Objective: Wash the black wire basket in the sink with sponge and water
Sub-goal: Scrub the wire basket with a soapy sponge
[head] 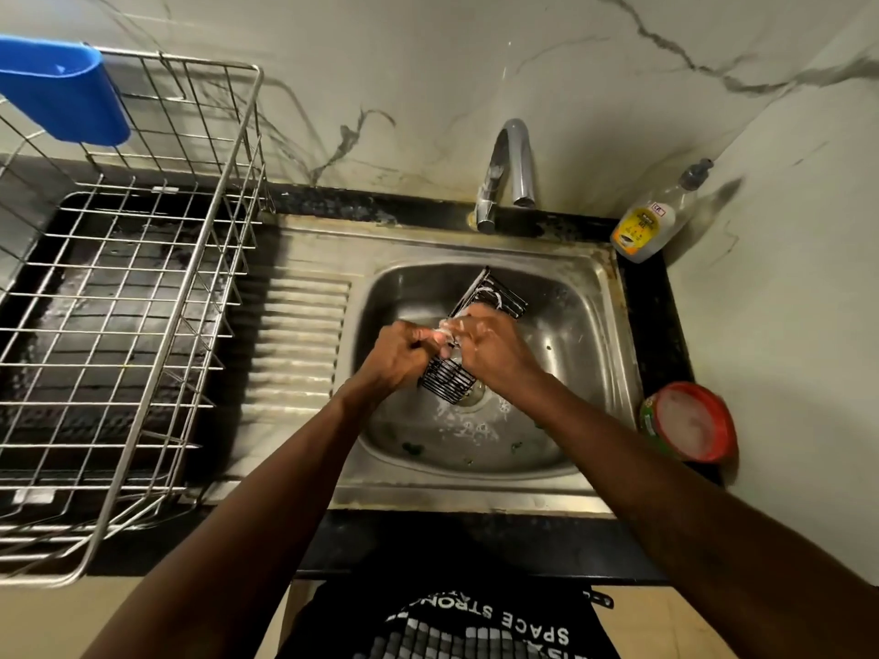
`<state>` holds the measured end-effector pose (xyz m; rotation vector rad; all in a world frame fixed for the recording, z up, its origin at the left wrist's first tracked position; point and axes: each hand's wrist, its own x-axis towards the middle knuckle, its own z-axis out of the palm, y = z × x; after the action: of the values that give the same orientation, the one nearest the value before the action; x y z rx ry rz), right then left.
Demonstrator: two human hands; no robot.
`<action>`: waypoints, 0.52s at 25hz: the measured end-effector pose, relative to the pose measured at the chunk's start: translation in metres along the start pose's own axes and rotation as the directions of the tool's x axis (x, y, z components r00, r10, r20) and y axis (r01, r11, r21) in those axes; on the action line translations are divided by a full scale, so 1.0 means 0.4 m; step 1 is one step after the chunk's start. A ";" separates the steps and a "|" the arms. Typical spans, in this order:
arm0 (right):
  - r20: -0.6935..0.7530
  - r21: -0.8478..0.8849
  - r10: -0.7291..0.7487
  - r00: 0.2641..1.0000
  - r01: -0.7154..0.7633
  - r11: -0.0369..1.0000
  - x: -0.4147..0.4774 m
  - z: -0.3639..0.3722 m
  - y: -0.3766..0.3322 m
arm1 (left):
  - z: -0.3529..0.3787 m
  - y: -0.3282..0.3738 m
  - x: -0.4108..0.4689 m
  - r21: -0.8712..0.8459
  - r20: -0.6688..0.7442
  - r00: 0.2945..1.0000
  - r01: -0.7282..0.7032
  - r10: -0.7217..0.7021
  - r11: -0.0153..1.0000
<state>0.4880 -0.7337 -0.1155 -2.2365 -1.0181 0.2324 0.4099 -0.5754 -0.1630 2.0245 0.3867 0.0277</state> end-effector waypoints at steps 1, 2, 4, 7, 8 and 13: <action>-0.047 0.044 0.019 0.999 -0.017 0.999 0.004 0.020 -0.017 | -0.001 -0.002 0.001 -0.006 -0.020 1.000 -0.006 0.005 1.000; -0.062 0.063 0.025 0.998 -0.021 0.998 -0.002 0.030 -0.030 | -0.001 -0.008 0.000 -0.004 -0.048 0.999 -0.014 0.014 1.000; -0.066 0.053 0.009 0.998 -0.005 0.999 -0.032 0.030 -0.007 | -0.007 -0.021 -0.003 0.010 -0.089 0.996 -0.016 0.017 1.000; -0.104 -0.042 0.087 0.991 -0.092 0.995 -0.037 -0.037 0.066 | -0.016 -0.018 -0.005 0.044 -0.057 0.998 -0.022 0.025 0.999; -0.114 -0.078 0.055 0.992 -0.064 0.995 -0.018 -0.053 0.076 | -0.017 -0.018 -0.005 0.043 -0.041 0.999 -0.017 0.018 0.999; -0.071 -0.070 -0.040 0.997 0.035 0.997 0.021 -0.013 0.060 | -0.018 -0.023 -0.006 0.064 -0.052 0.999 -0.006 0.009 0.998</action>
<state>0.5104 -0.7418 -0.1260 -2.2683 -1.0424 0.1009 0.4038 -0.5660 -0.1670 2.0918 0.4175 0.0738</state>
